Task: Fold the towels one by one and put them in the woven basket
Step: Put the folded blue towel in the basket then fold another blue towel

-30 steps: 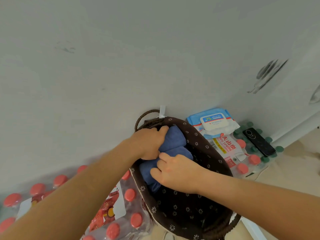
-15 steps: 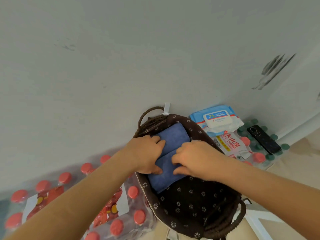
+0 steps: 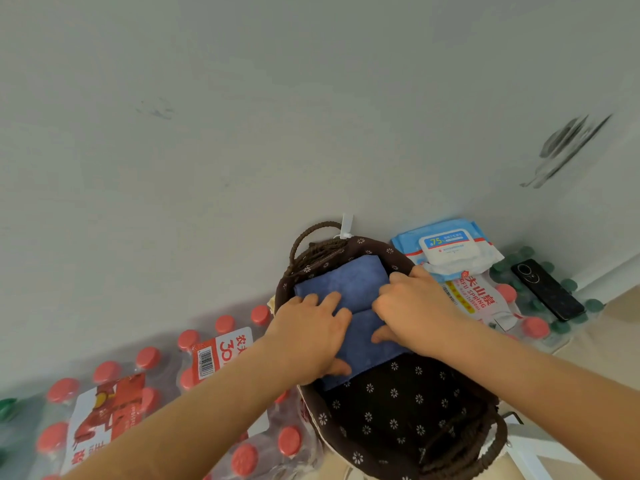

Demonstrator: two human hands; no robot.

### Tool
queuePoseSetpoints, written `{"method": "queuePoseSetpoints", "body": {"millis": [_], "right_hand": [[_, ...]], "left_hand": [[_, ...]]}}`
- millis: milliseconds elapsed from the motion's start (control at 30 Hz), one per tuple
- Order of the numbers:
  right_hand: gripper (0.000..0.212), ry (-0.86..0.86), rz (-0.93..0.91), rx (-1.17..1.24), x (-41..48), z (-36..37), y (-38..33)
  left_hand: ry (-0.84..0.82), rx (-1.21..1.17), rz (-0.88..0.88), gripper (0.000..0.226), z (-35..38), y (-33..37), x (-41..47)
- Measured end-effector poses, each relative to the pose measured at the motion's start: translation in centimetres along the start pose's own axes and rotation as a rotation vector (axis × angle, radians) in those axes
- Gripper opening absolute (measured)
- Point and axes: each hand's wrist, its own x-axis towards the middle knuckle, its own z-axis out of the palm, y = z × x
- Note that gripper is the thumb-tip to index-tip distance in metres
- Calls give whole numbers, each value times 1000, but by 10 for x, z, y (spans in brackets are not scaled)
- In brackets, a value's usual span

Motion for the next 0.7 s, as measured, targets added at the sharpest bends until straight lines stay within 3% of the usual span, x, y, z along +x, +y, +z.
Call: {"method": "queuePoseSetpoints", "body": {"millis": [100,200,300,467,600,700], "right_hand": [[38,162,-10,-5,-2,1,1],[69,141,-25,83,-1,8,4],[62,81,-60,24,4,15,6],[69,-23,-34,-61,8,20,1],[65,-30,-18,-66,7,17,-3],[55,15,-32,68,0,-1,4]], "left_hand": [[-45,15,-18,70,-1,1,4],[9,32,-24,69,-4,7,7],[37,70,-17,85,-1,12,9],[-34,-26,-101,116,6,0,18],[-103,-3,-127,122,2,0,22],[-108,-10,-118,117,-3,-4,12]]}}
